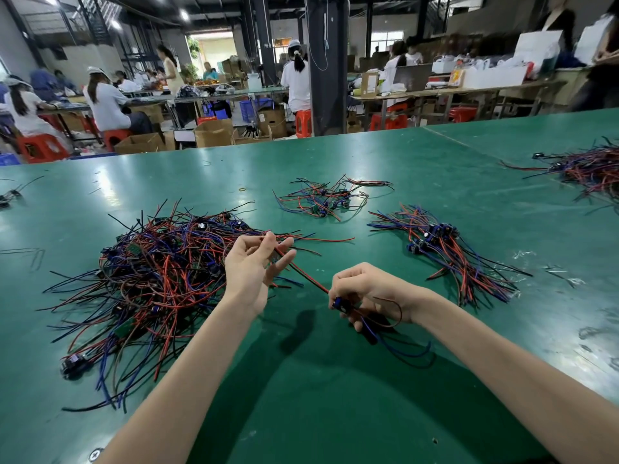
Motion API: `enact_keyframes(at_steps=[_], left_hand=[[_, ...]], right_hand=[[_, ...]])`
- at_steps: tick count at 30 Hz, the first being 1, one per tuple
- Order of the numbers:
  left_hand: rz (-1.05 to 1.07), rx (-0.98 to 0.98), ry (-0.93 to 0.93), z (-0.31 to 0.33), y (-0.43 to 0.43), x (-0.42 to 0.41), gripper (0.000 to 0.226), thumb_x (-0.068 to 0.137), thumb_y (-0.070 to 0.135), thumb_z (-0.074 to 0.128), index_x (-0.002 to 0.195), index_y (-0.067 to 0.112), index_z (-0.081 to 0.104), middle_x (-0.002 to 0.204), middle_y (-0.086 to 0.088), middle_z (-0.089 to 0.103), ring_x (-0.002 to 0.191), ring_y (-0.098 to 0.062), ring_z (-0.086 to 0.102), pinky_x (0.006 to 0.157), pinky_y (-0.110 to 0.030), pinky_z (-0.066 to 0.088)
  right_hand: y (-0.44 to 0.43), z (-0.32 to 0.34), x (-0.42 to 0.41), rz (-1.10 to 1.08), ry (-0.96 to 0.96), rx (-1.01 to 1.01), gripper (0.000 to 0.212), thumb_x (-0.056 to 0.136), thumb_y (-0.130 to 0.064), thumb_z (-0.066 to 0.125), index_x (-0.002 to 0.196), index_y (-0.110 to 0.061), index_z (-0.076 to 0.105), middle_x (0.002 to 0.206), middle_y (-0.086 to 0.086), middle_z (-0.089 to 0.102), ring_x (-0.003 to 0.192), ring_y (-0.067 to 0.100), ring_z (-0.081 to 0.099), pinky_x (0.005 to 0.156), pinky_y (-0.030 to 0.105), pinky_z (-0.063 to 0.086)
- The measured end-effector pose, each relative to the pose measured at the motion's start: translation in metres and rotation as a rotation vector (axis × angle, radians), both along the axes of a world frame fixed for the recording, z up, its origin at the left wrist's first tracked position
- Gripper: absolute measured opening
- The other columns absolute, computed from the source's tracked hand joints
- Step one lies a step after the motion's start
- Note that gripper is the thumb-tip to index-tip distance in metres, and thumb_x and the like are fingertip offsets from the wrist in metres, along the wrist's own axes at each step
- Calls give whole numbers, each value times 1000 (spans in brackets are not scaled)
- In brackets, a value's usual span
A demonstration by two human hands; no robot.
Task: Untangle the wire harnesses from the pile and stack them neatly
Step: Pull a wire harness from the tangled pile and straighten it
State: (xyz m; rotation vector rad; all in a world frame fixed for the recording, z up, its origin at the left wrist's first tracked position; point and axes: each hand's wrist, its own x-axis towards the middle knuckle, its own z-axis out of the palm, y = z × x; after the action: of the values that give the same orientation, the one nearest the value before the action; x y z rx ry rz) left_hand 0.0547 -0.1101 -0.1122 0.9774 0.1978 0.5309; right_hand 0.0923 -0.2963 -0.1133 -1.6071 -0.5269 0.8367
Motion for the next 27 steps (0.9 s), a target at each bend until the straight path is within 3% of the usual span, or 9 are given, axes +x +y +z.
enact_keyframes(at_steps=[3, 7, 10, 12, 14, 19, 24, 27], left_hand=[[-66, -50, -24, -1, -1, 1, 19, 93, 0, 51, 77, 9, 44, 80, -13, 57, 88, -29, 69, 61, -34, 59], [-68, 213, -19, -4, -1, 2, 22, 91, 1, 55, 73, 7, 44, 76, -9, 53, 90, -24, 67, 63, -38, 60], [-47, 494, 2, -7, -2, 3, 24, 90, 0, 57, 72, 6, 43, 67, -5, 41, 71, -16, 57, 64, -34, 60], [-42, 638, 4, -8, -3, 3, 25, 90, -1, 57, 71, 6, 42, 66, -4, 34, 61, -10, 46, 67, -32, 59], [-42, 700, -4, -7, -5, 3, 26, 90, -1, 57, 71, 7, 42, 69, -6, 34, 60, -7, 46, 69, -32, 59], [-2, 463, -14, -3, -1, 3, 24, 89, 0, 58, 70, 5, 45, 69, -8, 41, 69, -15, 55, 65, -34, 59], [15, 725, 17, -7, -8, 2, 27, 90, -1, 58, 69, 8, 43, 74, -9, 41, 63, -5, 52, 68, -32, 60], [37, 526, 8, -3, -4, 2, 24, 89, 1, 58, 71, 6, 45, 79, -16, 49, 76, -19, 62, 64, -33, 59]], right_hand=[[0, 1, -1, -2, -8, -14, 20, 72, -10, 60, 52, -13, 61, 81, 21, 50, 46, 18, 48, 38, 22, 45], [-2, 0, 1, -1, -24, -31, 30, 82, -3, 55, 54, -11, 61, 73, 18, 52, 46, 19, 47, 37, 22, 44], [-1, 0, 0, -7, -30, -45, 34, 86, 0, 51, 55, -10, 60, 62, 10, 54, 43, 17, 48, 36, 21, 44], [-1, 1, 0, -15, -33, -46, 35, 87, 0, 50, 55, -10, 60, 66, 13, 54, 43, 17, 47, 36, 21, 44], [-1, 1, -1, -18, -38, -48, 35, 87, 0, 49, 55, -10, 60, 74, 17, 53, 44, 17, 47, 36, 21, 44], [-1, 0, 1, -16, -43, -37, 40, 87, 0, 48, 52, -14, 61, 74, 17, 53, 46, 19, 47, 37, 22, 43], [1, -2, 3, -1, -66, -64, 40, 86, -2, 51, 51, -16, 62, 73, 17, 55, 41, 16, 49, 36, 21, 43], [-1, -3, 4, 2, -62, -57, 37, 85, -3, 53, 52, -16, 63, 79, 20, 53, 44, 17, 49, 36, 21, 43]])
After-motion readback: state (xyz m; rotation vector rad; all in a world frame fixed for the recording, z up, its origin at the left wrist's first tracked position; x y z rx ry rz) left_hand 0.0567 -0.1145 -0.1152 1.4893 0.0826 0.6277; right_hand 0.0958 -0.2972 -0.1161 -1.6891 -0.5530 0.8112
